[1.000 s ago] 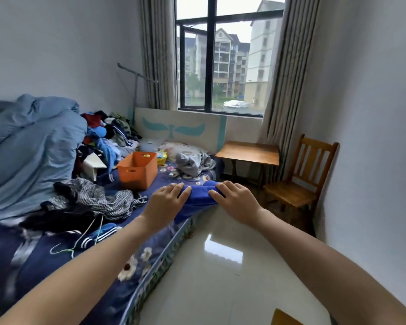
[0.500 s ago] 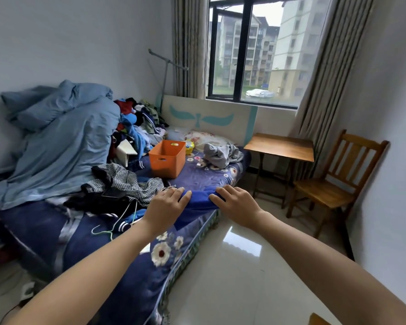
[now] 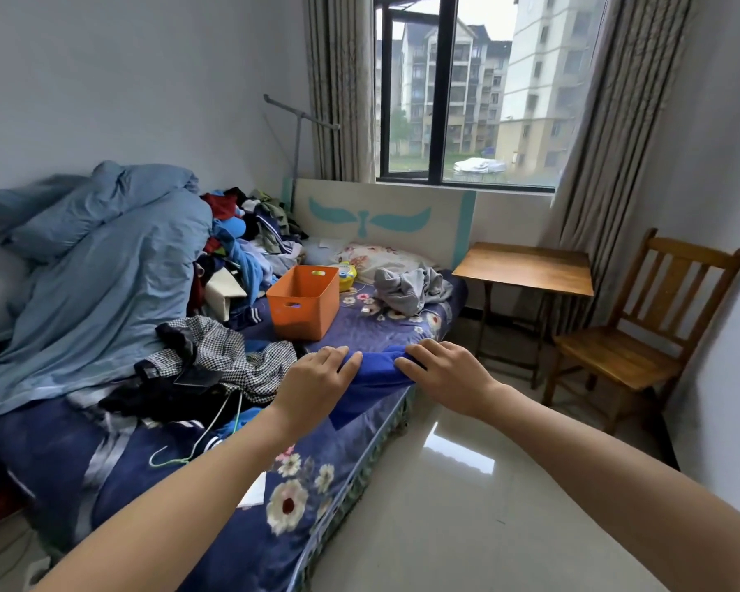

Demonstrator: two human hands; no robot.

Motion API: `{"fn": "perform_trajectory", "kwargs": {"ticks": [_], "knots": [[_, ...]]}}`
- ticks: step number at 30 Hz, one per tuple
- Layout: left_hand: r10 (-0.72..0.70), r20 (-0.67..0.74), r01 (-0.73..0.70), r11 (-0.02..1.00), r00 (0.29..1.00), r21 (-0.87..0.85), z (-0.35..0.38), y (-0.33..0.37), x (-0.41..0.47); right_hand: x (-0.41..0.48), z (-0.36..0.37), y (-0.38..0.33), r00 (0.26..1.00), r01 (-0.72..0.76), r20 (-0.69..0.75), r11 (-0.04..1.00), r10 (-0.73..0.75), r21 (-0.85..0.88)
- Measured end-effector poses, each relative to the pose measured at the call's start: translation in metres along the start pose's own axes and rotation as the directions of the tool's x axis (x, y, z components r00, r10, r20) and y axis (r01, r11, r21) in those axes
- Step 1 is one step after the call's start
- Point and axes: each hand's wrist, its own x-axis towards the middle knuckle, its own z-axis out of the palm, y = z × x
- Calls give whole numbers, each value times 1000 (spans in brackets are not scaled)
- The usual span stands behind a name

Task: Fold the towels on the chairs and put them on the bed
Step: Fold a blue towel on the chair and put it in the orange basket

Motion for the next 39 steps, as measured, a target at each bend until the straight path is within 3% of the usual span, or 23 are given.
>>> {"fn": "perform_trajectory", "kwargs": {"ticks": [8, 16, 32, 39], "knots": [[-58, -49, 56, 997, 997, -48, 95, 15, 90, -38, 79, 95, 997, -49, 66, 997, 45, 62], [-81, 26, 83, 989, 996, -120, 184, 27, 129, -71, 156, 137, 986, -76, 161, 982, 48, 173], [-155, 122, 184, 943, 980, -277, 375, -76, 219, -24, 362, 248, 956, -76, 293, 967, 0, 245], [-169, 231, 238, 917, 958, -319, 455, -74, 241, -49, 447, 276, 951, -64, 307, 942, -43, 329]]}}
